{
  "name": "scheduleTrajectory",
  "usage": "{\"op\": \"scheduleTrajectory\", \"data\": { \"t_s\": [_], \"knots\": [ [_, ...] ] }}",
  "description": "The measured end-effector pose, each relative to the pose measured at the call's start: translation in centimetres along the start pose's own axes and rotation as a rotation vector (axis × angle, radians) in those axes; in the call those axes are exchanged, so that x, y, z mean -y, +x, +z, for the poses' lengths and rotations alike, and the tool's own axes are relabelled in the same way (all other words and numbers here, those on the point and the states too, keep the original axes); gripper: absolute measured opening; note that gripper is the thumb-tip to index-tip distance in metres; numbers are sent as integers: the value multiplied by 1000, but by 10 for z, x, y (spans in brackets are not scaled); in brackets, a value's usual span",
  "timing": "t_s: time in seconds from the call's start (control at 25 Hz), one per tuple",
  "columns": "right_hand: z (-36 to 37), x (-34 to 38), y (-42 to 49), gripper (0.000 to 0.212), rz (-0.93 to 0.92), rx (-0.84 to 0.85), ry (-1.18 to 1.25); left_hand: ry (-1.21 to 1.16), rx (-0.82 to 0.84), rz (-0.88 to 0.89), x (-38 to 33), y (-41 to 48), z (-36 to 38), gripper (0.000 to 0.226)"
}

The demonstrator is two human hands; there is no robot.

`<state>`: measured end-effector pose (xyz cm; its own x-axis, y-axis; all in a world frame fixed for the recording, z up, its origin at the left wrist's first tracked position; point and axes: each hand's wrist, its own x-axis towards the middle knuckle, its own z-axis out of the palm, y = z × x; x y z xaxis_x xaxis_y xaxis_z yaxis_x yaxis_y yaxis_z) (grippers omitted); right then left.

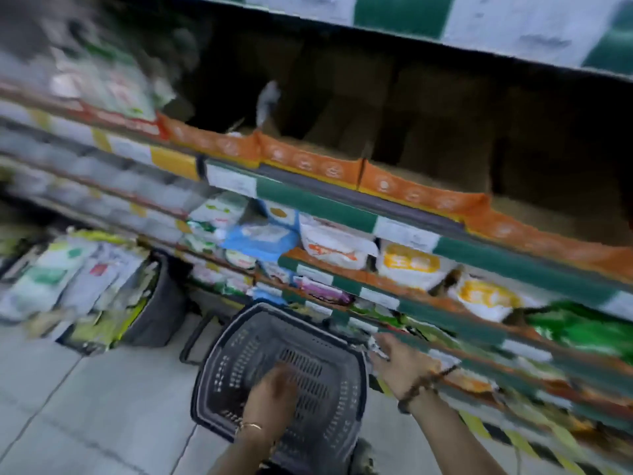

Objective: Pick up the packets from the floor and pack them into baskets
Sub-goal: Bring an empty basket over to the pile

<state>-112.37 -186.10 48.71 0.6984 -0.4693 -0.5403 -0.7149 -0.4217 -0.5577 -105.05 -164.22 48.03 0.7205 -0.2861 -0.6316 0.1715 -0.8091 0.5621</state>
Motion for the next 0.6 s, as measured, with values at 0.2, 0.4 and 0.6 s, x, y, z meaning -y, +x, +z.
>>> {"op": "scheduleTrajectory", "data": {
  "t_s": [0.2, 0.4, 0.6],
  "knots": [
    [13, 31, 62, 40, -142, 212, -164, -320, -228, -282, 18, 0, 10, 26],
    [63, 50, 137, 39, -219, 361, -319, -532, -344, -459, 72, 35, 17, 24],
    [137, 40, 225, 38, -251, 417, -427, -530, -377, -580, 146, 102, 49, 19]
  ]
}}
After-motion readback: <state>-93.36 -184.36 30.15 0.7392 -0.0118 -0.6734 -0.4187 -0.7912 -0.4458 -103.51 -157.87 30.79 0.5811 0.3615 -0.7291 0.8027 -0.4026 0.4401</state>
